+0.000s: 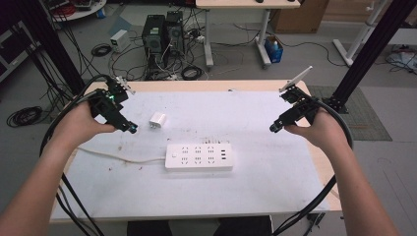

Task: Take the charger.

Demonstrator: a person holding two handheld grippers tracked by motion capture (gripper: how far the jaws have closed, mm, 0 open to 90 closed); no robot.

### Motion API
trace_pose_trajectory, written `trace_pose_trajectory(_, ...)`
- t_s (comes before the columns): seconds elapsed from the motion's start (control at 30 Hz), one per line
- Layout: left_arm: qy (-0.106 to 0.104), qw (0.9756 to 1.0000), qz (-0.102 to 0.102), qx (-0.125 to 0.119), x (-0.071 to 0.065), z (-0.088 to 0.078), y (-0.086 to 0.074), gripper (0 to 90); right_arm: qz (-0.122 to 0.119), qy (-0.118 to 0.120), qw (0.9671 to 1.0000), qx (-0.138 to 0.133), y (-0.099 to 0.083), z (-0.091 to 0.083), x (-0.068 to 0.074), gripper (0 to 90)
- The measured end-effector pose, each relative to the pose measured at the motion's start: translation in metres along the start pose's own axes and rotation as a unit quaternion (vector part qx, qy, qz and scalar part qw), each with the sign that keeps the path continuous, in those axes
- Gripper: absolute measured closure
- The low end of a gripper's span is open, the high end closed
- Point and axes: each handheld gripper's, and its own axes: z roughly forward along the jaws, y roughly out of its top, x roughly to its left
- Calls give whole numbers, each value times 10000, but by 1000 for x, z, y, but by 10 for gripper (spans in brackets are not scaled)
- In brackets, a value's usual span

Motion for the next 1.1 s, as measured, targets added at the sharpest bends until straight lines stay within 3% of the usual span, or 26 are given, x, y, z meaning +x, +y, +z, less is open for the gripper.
trace_pose_trajectory(0.1, 25, 10000, -40, -27, 2, 2, 2, 146, 21, 12, 10000, 1, 0, 0, 1, 104)
trace_pose_trajectory(0.23, -30, 9996, -240, -166, 7, 8, 6, 147, 33, 26, 10000, -13, 0, 2, 1, 104)
trace_pose_trajectory(0.43, -52, 9986, -496, -148, 12, 22, 14, 147, 60, 78, 9999, -55, 1, 4, 0, 104)
trace_pose_trajectory(0.63, 6, 9987, -490, -132, 12, 28, 18, 147, 82, 86, 9999, -47, 0, 8, -3, 104)
trace_pose_trajectory(1.1, 62, 9985, -507, -179, 13, 22, 15, 147, 187, 77, 9998, -77, -6, 7, -4, 104)
